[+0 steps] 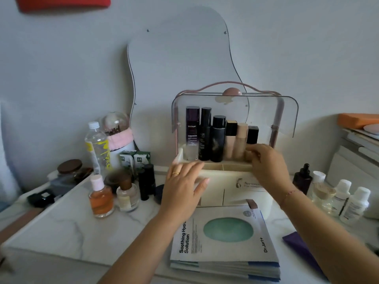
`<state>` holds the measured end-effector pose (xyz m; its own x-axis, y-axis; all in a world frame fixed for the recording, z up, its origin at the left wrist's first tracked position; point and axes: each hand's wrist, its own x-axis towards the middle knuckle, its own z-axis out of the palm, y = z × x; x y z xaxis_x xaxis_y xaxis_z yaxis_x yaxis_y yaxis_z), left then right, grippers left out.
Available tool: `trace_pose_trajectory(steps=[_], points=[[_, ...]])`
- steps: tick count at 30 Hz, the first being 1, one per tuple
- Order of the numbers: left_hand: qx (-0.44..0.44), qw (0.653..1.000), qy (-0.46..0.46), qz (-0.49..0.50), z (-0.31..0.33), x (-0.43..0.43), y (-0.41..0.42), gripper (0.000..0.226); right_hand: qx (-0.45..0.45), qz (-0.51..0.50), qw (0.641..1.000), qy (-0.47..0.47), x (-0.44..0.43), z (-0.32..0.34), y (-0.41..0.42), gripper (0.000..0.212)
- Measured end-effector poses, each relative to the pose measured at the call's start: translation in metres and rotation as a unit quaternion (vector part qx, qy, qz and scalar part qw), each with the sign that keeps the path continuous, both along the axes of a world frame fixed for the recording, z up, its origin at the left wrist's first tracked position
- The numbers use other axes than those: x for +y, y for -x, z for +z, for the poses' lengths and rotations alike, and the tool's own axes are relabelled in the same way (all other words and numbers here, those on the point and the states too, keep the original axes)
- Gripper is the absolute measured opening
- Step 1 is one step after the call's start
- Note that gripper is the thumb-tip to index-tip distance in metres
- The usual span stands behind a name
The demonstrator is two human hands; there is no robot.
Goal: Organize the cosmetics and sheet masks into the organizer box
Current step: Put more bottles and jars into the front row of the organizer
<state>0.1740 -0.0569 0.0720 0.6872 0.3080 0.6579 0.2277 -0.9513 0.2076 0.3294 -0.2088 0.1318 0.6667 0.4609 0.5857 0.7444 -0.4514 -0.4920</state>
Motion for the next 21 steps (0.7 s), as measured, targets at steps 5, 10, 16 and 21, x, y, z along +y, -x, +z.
trace_pose_trajectory(steps=[5, 10, 16, 21], points=[[-0.025, 0.998, 0.011, -0.054, -0.006, 0.001, 0.009, 0.054, -0.127, 0.07, 0.984, -0.104, -0.019, -0.034, 0.072, 0.02], [-0.246, 0.962, 0.121, 0.014, -0.025, 0.02, 0.048, 0.045, -0.002, 0.17, 0.982, 0.084, -0.016, -0.077, 0.099, 0.021], [-0.345, 0.836, 0.331, 0.27, -0.067, 0.098, 0.121, 0.068, -0.015, 0.198, 0.963, 0.184, -0.01, -0.089, 0.098, 0.025], [-0.275, 0.819, 0.496, 0.084, -0.083, 0.14, 0.139, 0.046, -0.011, 0.196, 0.963, 0.183, -0.011, -0.088, 0.101, 0.02]])
